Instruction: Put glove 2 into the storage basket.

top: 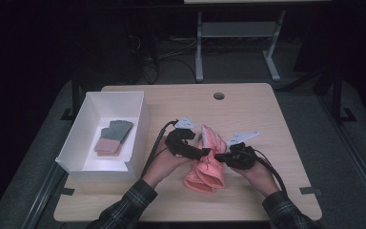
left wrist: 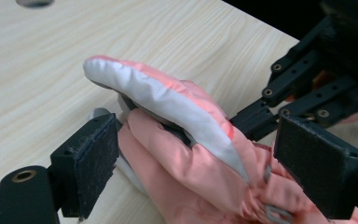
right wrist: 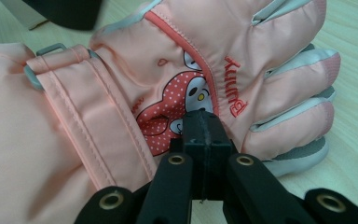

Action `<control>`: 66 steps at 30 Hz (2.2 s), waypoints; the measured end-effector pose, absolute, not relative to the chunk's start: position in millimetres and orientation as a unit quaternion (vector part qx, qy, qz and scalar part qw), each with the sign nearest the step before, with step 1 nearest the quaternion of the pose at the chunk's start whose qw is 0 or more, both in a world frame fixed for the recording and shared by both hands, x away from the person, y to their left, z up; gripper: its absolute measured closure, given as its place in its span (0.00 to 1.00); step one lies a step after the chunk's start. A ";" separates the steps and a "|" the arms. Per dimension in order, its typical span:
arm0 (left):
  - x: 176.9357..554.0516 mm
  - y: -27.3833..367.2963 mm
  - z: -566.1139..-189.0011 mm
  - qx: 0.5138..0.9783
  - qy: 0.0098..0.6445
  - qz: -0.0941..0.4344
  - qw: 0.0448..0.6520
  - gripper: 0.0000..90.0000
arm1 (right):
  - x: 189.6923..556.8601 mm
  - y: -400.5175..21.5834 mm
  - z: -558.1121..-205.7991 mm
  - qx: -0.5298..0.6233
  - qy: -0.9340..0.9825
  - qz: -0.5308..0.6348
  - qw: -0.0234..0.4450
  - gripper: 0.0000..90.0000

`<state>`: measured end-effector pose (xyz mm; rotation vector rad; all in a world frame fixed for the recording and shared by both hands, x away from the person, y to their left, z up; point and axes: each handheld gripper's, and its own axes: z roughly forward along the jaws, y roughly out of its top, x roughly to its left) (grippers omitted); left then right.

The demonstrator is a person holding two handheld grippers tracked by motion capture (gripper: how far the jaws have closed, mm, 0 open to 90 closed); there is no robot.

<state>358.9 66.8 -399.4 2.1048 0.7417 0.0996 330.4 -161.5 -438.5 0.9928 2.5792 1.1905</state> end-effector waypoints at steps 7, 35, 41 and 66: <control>366.6 65.1 -419.5 0.852 0.312 0.018 0.421 0.14 | 329.5 -159.9 -438.6 0.331 0.856 0.392 0.064 1.00; 379.8 63.7 -463.7 0.848 0.352 -0.086 0.386 0.15 | 327.3 -152.2 -455.4 0.329 0.865 0.371 0.072 1.00; 382.3 64.5 -465.9 0.843 0.342 -0.132 0.394 0.31 | 327.4 -152.1 -456.3 0.329 0.865 0.372 0.071 1.00; 380.5 74.6 -471.4 0.817 0.334 -0.152 0.445 0.66 | 328.4 -151.3 -456.9 0.329 0.863 0.377 0.072 1.00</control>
